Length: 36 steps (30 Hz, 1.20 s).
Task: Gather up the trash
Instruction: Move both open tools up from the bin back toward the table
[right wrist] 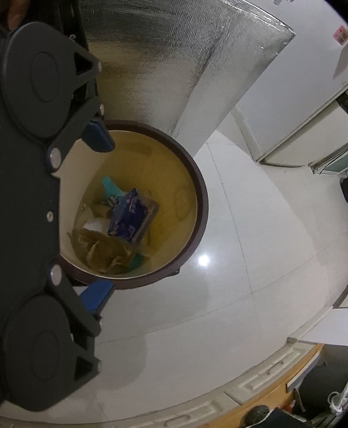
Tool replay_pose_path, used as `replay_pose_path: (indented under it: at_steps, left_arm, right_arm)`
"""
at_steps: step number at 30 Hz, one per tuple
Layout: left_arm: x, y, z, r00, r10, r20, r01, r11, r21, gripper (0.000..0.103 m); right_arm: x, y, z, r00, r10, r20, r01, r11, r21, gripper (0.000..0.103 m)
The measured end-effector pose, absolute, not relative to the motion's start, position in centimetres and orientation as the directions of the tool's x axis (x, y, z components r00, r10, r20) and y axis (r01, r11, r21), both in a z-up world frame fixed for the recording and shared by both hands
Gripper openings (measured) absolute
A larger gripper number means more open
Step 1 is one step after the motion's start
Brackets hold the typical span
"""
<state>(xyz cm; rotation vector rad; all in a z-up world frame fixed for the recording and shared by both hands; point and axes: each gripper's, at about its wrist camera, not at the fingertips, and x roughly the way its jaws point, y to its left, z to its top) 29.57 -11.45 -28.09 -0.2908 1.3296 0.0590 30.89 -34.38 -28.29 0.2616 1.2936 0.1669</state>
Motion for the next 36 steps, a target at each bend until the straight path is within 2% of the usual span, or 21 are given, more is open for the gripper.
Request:
replay_pose_path:
  at_steps: [9,36]
  left_arm:
    - [29.1,-11.1,-27.1,0.251,-0.096,-0.963,-0.177,0.974,-0.143,0.102]
    - [25.3,-11.0,-22.4,0.289,-0.1,-0.952,-0.072,0.989,-0.126,0.103]
  right_arm:
    - [30.1,-34.8,-27.2,0.284,0.235,-0.929,0.001,0.969,0.246,0.103]
    - [26.6,-36.8,-22.7,0.319,0.133,-0.938,-0.05,0.991,0.124,0.103]
